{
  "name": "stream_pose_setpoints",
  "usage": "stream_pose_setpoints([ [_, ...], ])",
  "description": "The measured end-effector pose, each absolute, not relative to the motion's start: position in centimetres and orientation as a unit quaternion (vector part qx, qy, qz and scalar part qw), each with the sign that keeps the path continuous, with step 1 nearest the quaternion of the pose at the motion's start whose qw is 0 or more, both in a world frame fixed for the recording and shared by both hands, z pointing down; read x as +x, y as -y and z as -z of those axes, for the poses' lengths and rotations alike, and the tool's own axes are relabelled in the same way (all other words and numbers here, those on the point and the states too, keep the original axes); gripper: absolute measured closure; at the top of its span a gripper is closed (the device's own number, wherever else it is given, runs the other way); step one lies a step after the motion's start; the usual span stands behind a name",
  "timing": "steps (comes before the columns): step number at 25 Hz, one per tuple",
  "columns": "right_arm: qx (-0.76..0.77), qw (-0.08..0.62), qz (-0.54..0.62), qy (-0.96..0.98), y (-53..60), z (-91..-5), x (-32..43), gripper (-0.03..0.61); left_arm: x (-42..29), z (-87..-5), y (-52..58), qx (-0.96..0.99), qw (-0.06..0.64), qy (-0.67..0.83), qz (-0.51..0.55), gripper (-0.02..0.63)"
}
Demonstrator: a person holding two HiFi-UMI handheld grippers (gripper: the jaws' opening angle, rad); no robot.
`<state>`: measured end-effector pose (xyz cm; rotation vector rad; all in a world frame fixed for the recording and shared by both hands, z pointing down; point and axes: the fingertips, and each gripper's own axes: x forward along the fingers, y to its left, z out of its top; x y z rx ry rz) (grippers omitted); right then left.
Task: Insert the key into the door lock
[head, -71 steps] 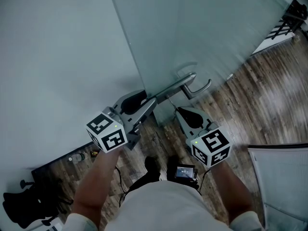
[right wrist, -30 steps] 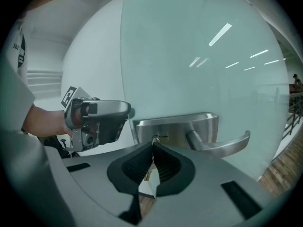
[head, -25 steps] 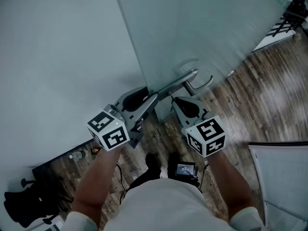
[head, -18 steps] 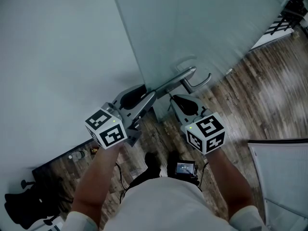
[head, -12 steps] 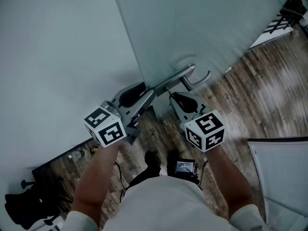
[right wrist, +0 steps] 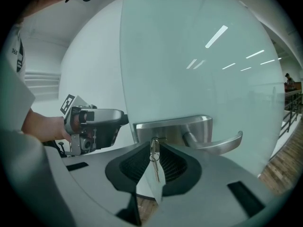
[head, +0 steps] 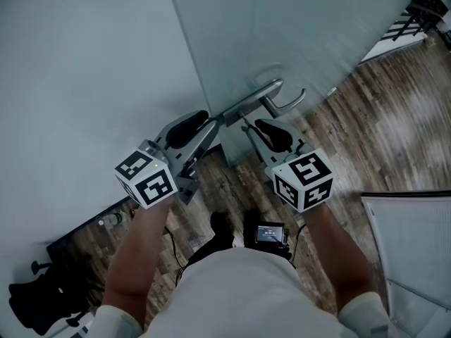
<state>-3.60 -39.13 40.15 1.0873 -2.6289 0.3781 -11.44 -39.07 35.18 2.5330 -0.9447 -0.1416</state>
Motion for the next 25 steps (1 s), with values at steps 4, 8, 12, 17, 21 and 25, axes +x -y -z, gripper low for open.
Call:
stream_pose_setpoints([
  [4,0.383,0.133,-0.131,0.905,38.8,-39.7,-3.1,0.531,-11.6,-35.5,38.3,0.913,0.218,0.341,0.049,0.474],
  [8,0.390,0.123,-0.132,0.903,38.7,-39.0,-2.7,0.532,-12.0,-35.3,37.7,0.911,0.218,0.345,0.052,0.474],
  [12,0.396,0.119,-0.127,0.901,38.3,-38.3,-2.4,0.532,-12.4,-35.4,37.1,0.908,0.218,0.355,0.050,0.509],
  [17,0.402,0.125,-0.129,0.898,37.8,-38.5,-1.8,0.534,-12.1,-35.6,36.3,0.909,0.218,0.352,0.049,0.563],
  [21,0.412,0.123,-0.131,0.893,37.6,-38.3,-1.3,0.546,-11.9,-35.6,35.9,0.911,0.216,0.349,0.048,0.586],
  [25,0.421,0.120,-0.131,0.890,37.6,-38.0,-0.9,0.558,-11.7,-35.6,35.5,0.912,0.210,0.349,0.040,0.595],
])
